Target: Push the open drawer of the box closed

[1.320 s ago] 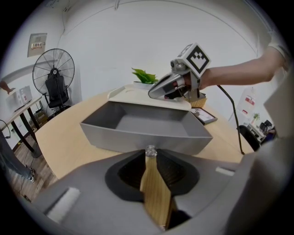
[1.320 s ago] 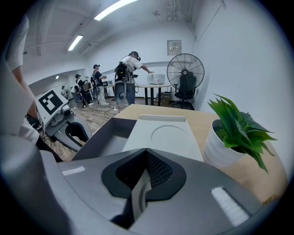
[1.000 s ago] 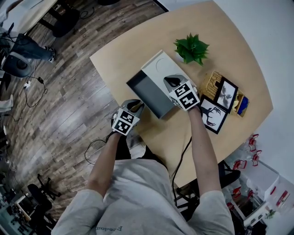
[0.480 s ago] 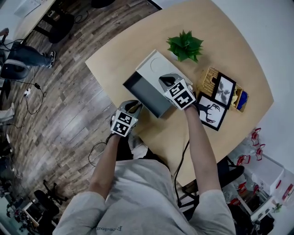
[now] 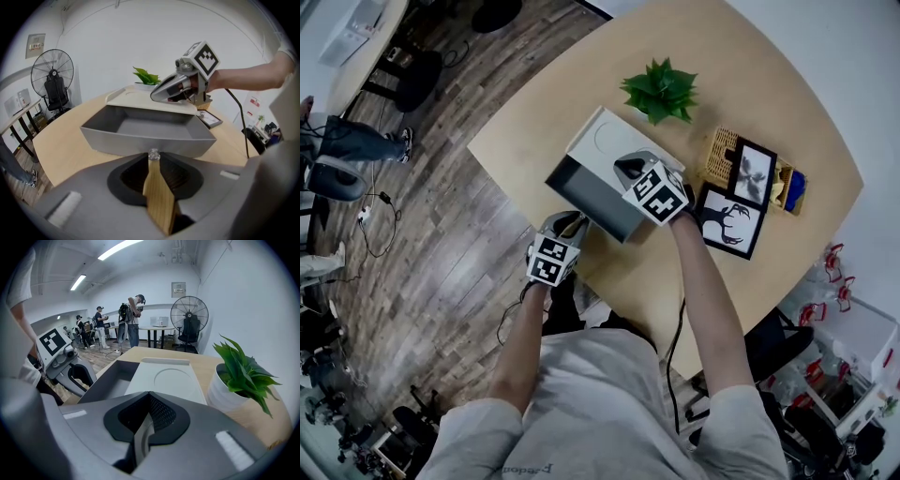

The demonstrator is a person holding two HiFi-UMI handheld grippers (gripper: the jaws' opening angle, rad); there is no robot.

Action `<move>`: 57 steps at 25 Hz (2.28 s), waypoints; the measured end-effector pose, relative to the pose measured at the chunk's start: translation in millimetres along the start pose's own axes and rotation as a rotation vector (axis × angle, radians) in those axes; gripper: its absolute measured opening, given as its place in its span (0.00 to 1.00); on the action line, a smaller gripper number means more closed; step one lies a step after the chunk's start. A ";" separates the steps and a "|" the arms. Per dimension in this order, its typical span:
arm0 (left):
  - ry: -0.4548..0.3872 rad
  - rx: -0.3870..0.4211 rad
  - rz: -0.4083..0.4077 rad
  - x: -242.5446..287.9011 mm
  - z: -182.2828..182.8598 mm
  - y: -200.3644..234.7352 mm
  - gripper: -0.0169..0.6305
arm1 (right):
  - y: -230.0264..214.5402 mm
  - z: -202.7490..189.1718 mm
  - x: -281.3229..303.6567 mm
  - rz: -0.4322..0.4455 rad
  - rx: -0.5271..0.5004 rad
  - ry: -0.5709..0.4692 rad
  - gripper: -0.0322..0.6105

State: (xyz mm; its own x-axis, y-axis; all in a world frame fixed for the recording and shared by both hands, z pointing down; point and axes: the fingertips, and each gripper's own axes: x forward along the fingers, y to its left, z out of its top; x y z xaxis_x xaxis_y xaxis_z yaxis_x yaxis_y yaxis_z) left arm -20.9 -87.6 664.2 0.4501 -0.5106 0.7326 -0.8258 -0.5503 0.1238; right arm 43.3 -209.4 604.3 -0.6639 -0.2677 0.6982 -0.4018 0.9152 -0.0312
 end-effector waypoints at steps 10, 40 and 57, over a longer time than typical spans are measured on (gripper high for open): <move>0.002 0.011 -0.016 7.9 6.6 -3.1 0.23 | 1.1 -1.2 1.3 -0.006 -0.004 -0.003 0.05; -0.003 0.034 -0.046 23.0 21.5 -3.6 0.23 | 0.5 -2.6 1.7 -0.003 -0.002 -0.001 0.05; -0.001 0.051 -0.063 31.2 28.7 -2.5 0.23 | 0.5 -3.4 2.9 -0.003 0.000 0.000 0.05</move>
State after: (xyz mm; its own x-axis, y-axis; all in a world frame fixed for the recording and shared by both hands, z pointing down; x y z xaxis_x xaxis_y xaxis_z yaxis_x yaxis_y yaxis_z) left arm 5.0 -121.1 667.5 0.5011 -0.4745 0.7237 -0.7774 -0.6142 0.1356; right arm 43.3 -208.7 608.8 -0.6626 -0.2699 0.6987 -0.4037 0.9144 -0.0296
